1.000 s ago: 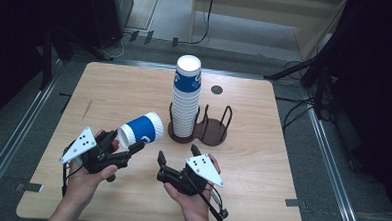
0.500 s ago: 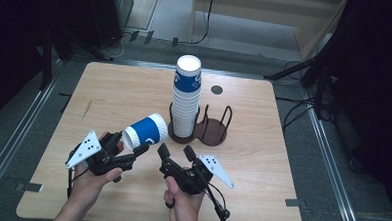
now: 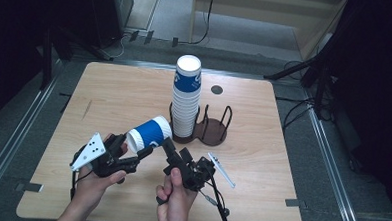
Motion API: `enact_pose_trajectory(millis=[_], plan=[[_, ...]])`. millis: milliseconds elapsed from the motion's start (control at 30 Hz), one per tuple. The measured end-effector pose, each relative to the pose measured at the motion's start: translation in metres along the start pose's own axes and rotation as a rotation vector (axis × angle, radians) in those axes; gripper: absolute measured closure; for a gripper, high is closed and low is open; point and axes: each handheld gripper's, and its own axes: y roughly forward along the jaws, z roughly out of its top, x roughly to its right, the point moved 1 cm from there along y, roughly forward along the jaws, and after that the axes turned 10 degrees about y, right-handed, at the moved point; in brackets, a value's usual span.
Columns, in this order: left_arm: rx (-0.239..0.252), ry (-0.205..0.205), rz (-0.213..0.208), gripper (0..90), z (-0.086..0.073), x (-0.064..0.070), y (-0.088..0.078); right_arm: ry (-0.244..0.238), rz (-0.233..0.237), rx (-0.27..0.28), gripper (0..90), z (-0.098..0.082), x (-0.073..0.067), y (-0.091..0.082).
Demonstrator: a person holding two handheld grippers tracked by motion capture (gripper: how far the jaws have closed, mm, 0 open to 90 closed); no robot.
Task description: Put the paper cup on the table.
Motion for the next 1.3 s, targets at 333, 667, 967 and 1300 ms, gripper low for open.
enact_pose_trajectory(millis=[333,667,967,1300], plan=[[-0.004,0.011,-0.006,27.7,-0.001,0.005,0.003,0.147,0.007,-0.021,1.3,0.001,0.002,0.004],[0.0,0.019,-0.016,27.7,-0.001,0.008,0.004,0.254,0.034,-0.053,0.9,0.004,0.002,0.01],[-0.011,0.028,-0.037,27.7,-0.003,0.015,0.008,0.275,0.048,-0.064,0.0,0.002,0.004,0.018],[-0.018,0.03,-0.056,27.7,-0.004,0.019,0.01,0.286,0.074,-0.112,0.0,-0.002,0.009,0.026]])
